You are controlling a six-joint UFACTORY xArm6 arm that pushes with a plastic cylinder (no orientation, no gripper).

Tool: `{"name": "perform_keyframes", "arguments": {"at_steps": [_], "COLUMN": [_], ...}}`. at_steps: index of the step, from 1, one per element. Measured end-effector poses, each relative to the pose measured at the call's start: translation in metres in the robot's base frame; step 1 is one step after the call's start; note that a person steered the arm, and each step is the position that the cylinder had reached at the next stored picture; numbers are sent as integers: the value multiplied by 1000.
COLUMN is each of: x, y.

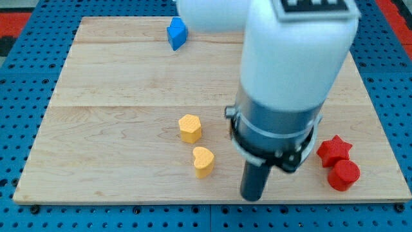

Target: Move the yellow blocks to the center of the board

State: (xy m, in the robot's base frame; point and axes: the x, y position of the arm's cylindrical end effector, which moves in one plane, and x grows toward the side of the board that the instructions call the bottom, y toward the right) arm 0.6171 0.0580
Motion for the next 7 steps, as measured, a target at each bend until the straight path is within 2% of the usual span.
{"name": "perform_keyframes", "arguments": {"at_steps": [2, 3, 4, 5, 6, 7], "x": [-40, -13, -23, -67, -110, -123], "y": [-35, -35, -59, -95, -104, -105]}}
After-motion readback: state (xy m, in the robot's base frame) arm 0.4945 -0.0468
